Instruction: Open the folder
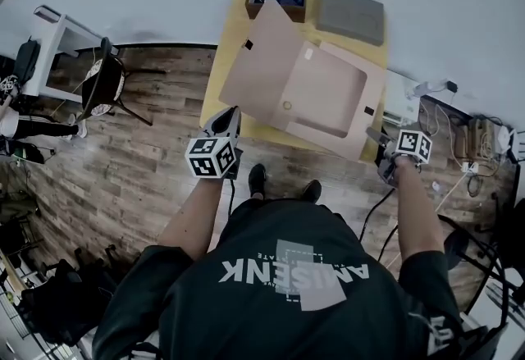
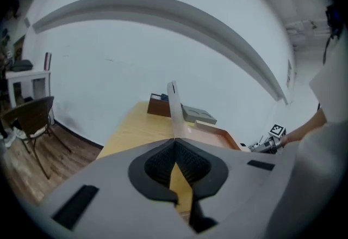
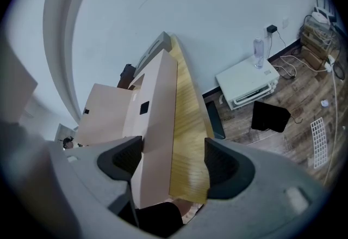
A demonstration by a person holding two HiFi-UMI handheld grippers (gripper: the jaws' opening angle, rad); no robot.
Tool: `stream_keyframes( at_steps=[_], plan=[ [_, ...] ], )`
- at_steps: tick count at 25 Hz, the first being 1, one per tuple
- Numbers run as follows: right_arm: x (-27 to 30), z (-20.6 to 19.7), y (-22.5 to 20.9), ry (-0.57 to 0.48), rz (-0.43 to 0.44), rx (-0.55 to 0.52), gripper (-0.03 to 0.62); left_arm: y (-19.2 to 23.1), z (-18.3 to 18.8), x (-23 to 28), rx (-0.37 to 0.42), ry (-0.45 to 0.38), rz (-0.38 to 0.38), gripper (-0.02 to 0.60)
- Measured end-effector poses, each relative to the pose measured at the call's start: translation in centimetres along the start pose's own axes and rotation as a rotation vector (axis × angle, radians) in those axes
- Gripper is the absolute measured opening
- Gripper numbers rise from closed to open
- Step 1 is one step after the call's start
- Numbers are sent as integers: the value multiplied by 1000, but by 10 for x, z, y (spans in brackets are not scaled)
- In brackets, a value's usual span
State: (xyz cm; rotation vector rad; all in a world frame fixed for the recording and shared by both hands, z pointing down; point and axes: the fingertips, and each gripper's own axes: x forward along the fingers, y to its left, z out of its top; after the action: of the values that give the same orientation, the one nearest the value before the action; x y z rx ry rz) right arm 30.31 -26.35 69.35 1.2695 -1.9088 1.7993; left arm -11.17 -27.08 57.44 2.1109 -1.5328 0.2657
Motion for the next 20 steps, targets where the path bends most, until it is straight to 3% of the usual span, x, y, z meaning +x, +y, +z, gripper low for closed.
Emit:
stream_keyframes(
  at_steps=[12,20],
  plan=[
    [1,-3,6,-6,-49,-17,345,49,-46,-23,-240,31,44,0],
    [2,-4,9,-8,-61,-25,345,81,-100,-35,-270,141,129,2]
  ],
)
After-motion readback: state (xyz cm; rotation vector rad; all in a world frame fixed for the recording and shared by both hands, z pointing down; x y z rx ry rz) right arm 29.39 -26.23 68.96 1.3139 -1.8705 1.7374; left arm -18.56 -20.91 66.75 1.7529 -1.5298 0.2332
